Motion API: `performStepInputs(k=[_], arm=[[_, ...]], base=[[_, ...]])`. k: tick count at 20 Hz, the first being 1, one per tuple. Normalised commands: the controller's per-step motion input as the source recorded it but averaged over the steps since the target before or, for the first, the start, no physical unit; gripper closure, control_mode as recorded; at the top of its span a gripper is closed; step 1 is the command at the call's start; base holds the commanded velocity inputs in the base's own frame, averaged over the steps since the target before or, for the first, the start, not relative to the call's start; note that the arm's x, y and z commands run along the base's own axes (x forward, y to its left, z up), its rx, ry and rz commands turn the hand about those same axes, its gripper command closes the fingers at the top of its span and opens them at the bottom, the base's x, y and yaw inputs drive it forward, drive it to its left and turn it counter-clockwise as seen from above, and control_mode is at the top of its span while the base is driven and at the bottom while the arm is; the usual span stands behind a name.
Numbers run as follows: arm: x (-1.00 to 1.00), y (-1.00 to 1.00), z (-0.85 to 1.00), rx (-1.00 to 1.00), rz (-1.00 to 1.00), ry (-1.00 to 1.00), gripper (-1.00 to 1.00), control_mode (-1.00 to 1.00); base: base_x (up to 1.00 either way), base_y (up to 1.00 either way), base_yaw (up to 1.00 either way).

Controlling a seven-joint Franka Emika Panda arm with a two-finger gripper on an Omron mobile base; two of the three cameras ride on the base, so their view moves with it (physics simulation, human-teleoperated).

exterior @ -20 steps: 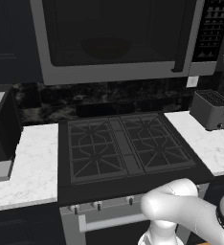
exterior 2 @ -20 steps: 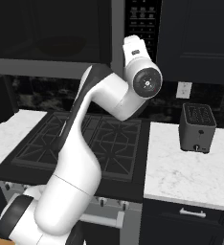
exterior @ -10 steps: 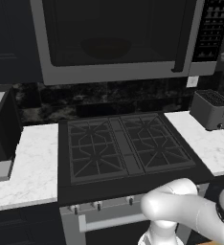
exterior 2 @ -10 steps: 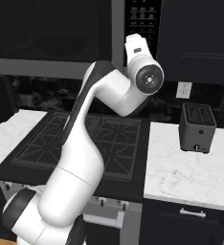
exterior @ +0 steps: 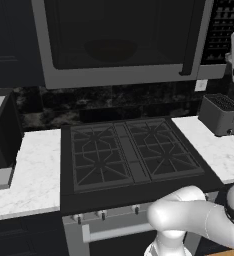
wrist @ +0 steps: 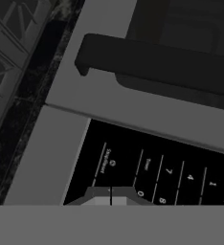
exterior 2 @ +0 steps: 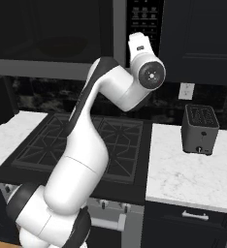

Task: Open the microwave, place the bowl with waffle inside the microwave, then close the microwave door and turn it on.

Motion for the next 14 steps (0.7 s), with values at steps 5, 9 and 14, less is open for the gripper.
performStepInputs(k=[5,9,14], arm=[[0.26,-0.09,0.00,0.00,0.00,0.00,1.00,-1.00],[0.22,-0.15,-0.04,0.00,0.00,0.00,1.00,-1.00],[0.20,-0.14,-0.11,0.00,0.00,-0.01,1.00,-1.00]], base=[[0.00,0.00,0.00],[0.00,0.00,0.00],[0.00,0.00,0.00]])
